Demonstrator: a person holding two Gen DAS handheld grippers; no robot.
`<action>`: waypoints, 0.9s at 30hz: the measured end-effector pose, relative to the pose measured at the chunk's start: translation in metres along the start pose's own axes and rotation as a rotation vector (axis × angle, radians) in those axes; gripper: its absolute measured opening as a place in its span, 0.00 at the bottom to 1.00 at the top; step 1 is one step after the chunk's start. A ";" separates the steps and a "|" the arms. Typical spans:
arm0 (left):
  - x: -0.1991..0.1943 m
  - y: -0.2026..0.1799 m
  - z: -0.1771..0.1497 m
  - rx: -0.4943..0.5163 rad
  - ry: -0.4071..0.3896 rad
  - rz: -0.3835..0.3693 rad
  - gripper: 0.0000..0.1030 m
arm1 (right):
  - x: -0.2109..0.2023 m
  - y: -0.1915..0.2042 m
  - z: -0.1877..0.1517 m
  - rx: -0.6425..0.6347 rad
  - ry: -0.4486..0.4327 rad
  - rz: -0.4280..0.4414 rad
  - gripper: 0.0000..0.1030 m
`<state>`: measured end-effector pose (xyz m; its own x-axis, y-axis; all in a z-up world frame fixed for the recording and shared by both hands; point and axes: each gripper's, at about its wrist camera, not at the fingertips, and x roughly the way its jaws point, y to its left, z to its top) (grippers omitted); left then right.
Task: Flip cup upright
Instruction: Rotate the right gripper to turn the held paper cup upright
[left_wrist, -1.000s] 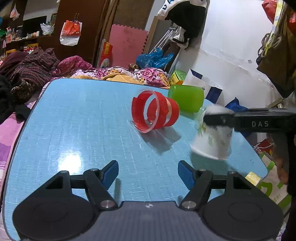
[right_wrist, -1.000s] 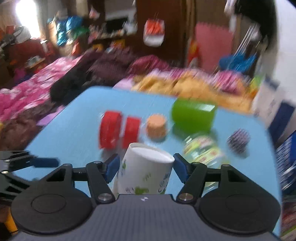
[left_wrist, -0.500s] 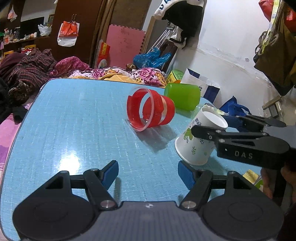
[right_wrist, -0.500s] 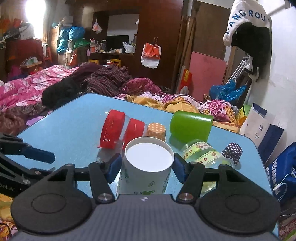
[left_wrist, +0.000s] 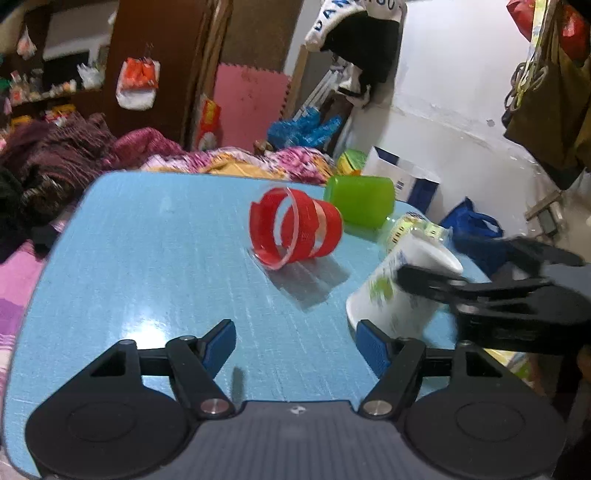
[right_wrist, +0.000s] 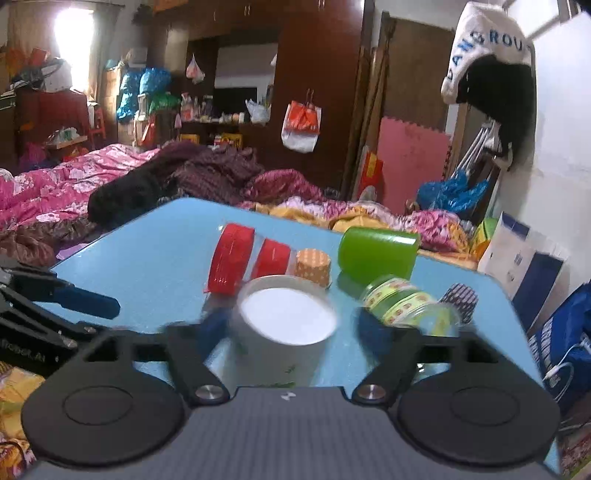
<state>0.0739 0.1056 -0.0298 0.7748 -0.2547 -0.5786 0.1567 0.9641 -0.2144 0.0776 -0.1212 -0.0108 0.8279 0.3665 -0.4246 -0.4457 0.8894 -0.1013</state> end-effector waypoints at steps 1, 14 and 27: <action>-0.001 -0.004 -0.001 0.008 -0.014 0.018 0.81 | -0.007 -0.005 -0.001 0.016 -0.016 0.011 0.95; -0.016 -0.015 0.000 0.006 -0.049 0.059 0.86 | -0.011 -0.023 -0.012 0.115 0.023 0.150 0.99; -0.010 0.003 -0.002 -0.015 -0.038 0.072 0.86 | 0.023 -0.012 0.004 0.061 0.163 0.155 0.58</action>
<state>0.0654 0.1113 -0.0259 0.8066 -0.1815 -0.5625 0.0911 0.9785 -0.1851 0.1034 -0.1222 -0.0163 0.6827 0.4559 -0.5710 -0.5379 0.8425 0.0294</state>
